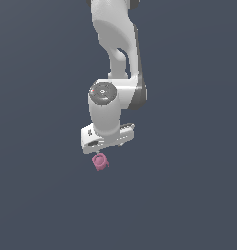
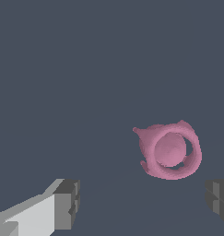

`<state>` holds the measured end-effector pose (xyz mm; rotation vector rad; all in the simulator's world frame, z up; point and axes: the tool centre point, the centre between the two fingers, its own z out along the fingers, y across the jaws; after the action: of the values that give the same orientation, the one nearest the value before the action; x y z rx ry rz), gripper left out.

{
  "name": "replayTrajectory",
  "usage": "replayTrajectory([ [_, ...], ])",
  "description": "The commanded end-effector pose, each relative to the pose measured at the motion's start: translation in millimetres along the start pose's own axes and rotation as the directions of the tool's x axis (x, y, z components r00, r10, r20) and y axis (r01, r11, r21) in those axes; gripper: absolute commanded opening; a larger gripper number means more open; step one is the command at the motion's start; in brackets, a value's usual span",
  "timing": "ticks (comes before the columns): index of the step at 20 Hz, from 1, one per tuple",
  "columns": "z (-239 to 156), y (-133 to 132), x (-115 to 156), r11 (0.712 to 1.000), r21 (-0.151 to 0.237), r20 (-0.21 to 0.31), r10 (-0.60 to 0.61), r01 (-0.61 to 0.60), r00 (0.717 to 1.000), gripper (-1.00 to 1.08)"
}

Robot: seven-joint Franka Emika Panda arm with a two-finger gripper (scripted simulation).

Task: Pick up the object and move it to a goal position.

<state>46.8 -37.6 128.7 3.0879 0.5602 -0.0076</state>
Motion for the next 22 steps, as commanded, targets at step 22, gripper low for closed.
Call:
replayTrajectory([
  [22,40,50,7,0.974,0.001,-0.005,-0.225,0.225,0.974,1.00],
])
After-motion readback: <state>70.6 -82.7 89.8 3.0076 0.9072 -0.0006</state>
